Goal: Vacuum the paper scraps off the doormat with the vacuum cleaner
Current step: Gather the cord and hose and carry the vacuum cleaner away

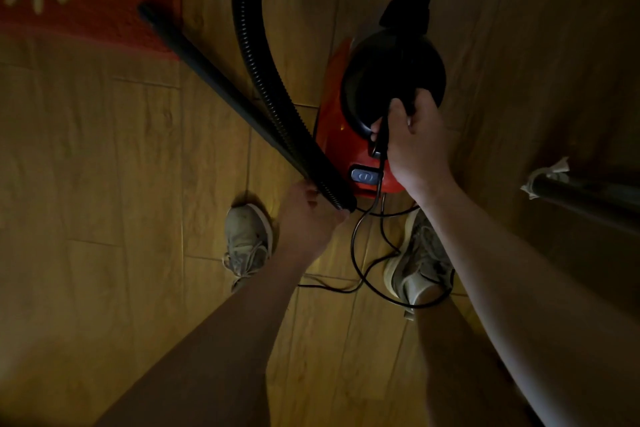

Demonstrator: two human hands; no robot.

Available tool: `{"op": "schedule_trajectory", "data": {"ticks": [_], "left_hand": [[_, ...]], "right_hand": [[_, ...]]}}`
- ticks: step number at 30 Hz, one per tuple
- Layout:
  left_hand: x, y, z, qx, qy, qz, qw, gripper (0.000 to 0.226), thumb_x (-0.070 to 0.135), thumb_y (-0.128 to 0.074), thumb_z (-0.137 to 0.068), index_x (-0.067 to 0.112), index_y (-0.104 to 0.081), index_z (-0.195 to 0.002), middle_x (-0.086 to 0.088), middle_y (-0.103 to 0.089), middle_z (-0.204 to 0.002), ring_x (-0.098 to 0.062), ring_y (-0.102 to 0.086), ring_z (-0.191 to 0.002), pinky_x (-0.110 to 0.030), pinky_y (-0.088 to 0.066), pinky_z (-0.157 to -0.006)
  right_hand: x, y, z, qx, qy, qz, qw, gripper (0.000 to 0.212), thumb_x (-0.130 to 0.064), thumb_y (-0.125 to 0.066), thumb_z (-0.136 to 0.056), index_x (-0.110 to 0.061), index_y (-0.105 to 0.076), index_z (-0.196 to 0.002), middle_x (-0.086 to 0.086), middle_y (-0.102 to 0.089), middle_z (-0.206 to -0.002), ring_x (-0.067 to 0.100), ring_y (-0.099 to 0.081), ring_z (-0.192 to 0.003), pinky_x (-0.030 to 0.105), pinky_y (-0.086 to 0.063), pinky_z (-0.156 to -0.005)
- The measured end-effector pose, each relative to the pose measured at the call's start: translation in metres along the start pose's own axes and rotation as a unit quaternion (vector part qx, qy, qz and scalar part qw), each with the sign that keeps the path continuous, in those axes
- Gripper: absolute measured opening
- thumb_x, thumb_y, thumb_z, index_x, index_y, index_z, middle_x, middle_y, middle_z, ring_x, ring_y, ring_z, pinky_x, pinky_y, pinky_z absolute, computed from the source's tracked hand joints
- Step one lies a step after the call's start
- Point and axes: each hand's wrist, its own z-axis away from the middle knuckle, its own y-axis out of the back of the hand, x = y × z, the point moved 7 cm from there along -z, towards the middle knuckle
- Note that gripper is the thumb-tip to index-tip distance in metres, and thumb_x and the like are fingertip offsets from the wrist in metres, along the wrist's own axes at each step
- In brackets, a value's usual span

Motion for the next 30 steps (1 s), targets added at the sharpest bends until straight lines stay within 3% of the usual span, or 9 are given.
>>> {"op": "schedule_trajectory", "data": {"ticks": [3, 6, 12, 18, 21, 24, 27, 30], "left_hand": [[-0.021, -0.026, -0.013, -0.005, 0.003, 0.007, 1.000, 0.063, 0.032, -0.089, -0.075, 0.021, -0.055, -0.126, 0.008, -0.063, -0.119, -0.013, -0.061, -0.112, -0.040, -0.054, -0.096], [-0.042, -0.043, -0.020, 0.010, -0.001, 0.014, 1.000, 0.060, 0.047, -0.087, -0.069, 0.028, -0.060, -0.118, 0.012, -0.068, -0.114, -0.010, -0.065, -0.108, -0.047, -0.058, -0.093], [-0.061, -0.056, -0.035, 0.029, -0.016, 0.010, 0.999, 0.059, 0.058, -0.076, -0.064, 0.024, -0.068, -0.112, 0.009, -0.071, -0.107, -0.010, -0.067, -0.102, -0.044, -0.058, -0.090], [-0.057, -0.054, -0.039, 0.031, -0.080, -0.056, 0.995, 0.042, 0.036, -0.082, -0.082, 0.016, -0.071, -0.118, 0.001, -0.068, -0.114, -0.020, -0.062, -0.108, -0.033, -0.050, -0.091], [-0.045, -0.044, -0.029, 0.028, -0.123, -0.036, 0.991, 0.039, 0.024, -0.081, -0.085, 0.015, -0.070, -0.121, 0.011, -0.059, -0.114, -0.009, -0.057, -0.111, -0.024, -0.044, -0.093], [-0.031, -0.027, -0.013, 0.024, -0.149, -0.025, 0.988, 0.035, 0.027, -0.076, -0.090, 0.020, -0.066, -0.123, 0.011, -0.061, -0.120, -0.003, -0.055, -0.111, -0.021, -0.042, -0.090], [-0.017, -0.009, 0.004, 0.006, -0.131, 0.012, 0.991, 0.024, 0.028, -0.071, -0.094, 0.032, -0.063, -0.115, 0.021, -0.061, -0.110, 0.013, -0.053, -0.106, -0.007, -0.040, -0.086], [0.006, 0.008, 0.019, -0.011, -0.140, 0.032, 0.990, 0.026, 0.032, -0.068, -0.095, 0.035, -0.060, -0.120, 0.019, -0.063, -0.114, 0.005, -0.057, -0.111, -0.021, -0.047, -0.092]], "right_hand": [[0.001, -0.001, -0.002, -0.007, 0.024, -0.011, 1.000, 0.013, -0.018, -0.041, -0.106, -0.016, -0.052, -0.114, 0.002, -0.067, -0.085, 0.007, -0.068, -0.074, 0.019, -0.052, -0.066], [0.003, -0.002, -0.004, -0.003, 0.055, -0.016, 0.998, 0.011, -0.018, -0.041, -0.105, -0.019, -0.052, -0.108, 0.001, -0.066, -0.079, 0.010, -0.068, -0.071, 0.023, -0.052, -0.067], [0.007, -0.005, -0.006, 0.007, 0.082, -0.043, 0.996, 0.012, -0.018, -0.041, -0.105, -0.025, -0.051, -0.103, -0.003, -0.063, -0.072, 0.011, -0.065, -0.066, 0.027, -0.051, -0.062], [0.009, -0.005, -0.007, 0.011, 0.087, -0.051, 0.995, 0.012, -0.018, -0.041, -0.105, -0.024, -0.052, -0.102, -0.005, -0.063, -0.068, 0.013, -0.064, -0.065, 0.029, -0.050, -0.061], [0.008, -0.006, -0.006, 0.006, 0.089, -0.049, 0.995, 0.012, -0.019, -0.041, -0.105, -0.025, -0.052, -0.104, -0.004, -0.064, -0.072, 0.013, -0.066, -0.068, 0.028, -0.051, -0.064], [0.006, -0.008, -0.001, 0.014, 0.067, -0.044, 0.997, 0.014, -0.020, -0.039, -0.107, -0.026, -0.052, -0.104, -0.004, -0.066, -0.073, 0.011, -0.066, -0.069, 0.024, -0.051, -0.065], [0.006, -0.010, 0.002, 0.022, 0.019, -0.072, 0.997, 0.015, -0.020, -0.037, -0.108, -0.022, -0.053, -0.109, 0.001, -0.069, -0.078, 0.012, -0.068, -0.070, 0.023, -0.054, -0.069], [0.006, -0.010, 0.003, 0.034, -0.048, -0.108, 0.992, 0.016, -0.021, -0.038, -0.107, -0.022, -0.054, -0.109, 0.000, -0.070, -0.076, 0.016, -0.068, -0.070, 0.029, -0.054, -0.073]]}}
